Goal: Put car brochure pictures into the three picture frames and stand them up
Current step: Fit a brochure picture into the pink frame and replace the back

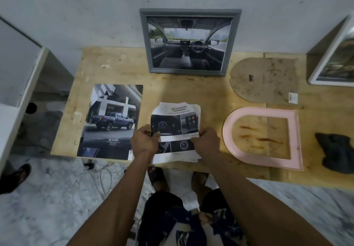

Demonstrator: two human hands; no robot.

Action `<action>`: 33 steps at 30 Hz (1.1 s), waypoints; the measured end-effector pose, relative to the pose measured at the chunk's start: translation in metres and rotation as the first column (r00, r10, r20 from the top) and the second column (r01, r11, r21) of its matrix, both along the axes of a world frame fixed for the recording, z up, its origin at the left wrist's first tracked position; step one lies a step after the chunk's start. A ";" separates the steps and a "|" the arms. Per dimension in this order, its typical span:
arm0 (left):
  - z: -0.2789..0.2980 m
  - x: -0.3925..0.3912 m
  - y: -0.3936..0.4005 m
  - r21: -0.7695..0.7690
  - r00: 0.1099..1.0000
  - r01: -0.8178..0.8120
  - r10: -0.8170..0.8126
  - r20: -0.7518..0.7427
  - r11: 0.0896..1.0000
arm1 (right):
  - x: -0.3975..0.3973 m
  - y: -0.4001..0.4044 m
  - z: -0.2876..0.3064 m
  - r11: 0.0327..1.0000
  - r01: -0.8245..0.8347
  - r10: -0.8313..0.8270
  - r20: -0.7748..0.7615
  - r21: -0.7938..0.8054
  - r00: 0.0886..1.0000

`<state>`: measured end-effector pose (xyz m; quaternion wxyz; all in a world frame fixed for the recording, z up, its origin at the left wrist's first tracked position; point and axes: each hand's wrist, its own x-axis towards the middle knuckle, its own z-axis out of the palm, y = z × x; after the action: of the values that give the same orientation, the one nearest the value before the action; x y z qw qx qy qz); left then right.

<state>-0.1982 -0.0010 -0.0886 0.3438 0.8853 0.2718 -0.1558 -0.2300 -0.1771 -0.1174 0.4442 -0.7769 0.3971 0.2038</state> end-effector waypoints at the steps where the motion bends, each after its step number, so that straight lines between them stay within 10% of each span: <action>1: 0.003 -0.003 -0.004 -0.026 0.999 -0.027 0.028 0.027 0.999 | -0.001 -0.004 0.002 0.999 0.003 -0.004 0.014 0.054 1.000; 9: 0.031 -0.018 -0.022 -0.361 0.957 -0.239 0.282 0.071 0.902 | 0.002 -0.041 0.041 0.975 -0.037 0.000 0.168 0.218 0.986; 21: 0.048 -0.117 -0.104 -0.825 0.824 -0.400 0.551 -0.133 0.400 | -0.085 -0.076 0.094 0.826 0.281 -0.439 0.245 0.489 0.864; 27: 0.052 -0.172 -0.120 -0.858 0.866 -0.386 0.453 -0.210 0.340 | -0.143 -0.113 0.109 0.870 0.269 -0.407 0.292 0.414 0.866; 33: 0.054 -0.156 -0.126 -0.752 0.959 -0.246 0.268 -0.095 0.612 | -0.172 -0.169 0.118 0.891 0.237 -0.349 0.251 0.386 0.903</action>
<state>-0.3537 -0.1275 -0.0345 0.7033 0.6147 0.3011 -0.1918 -0.4019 -0.3456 0.0007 0.6571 -0.6389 0.3932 0.0739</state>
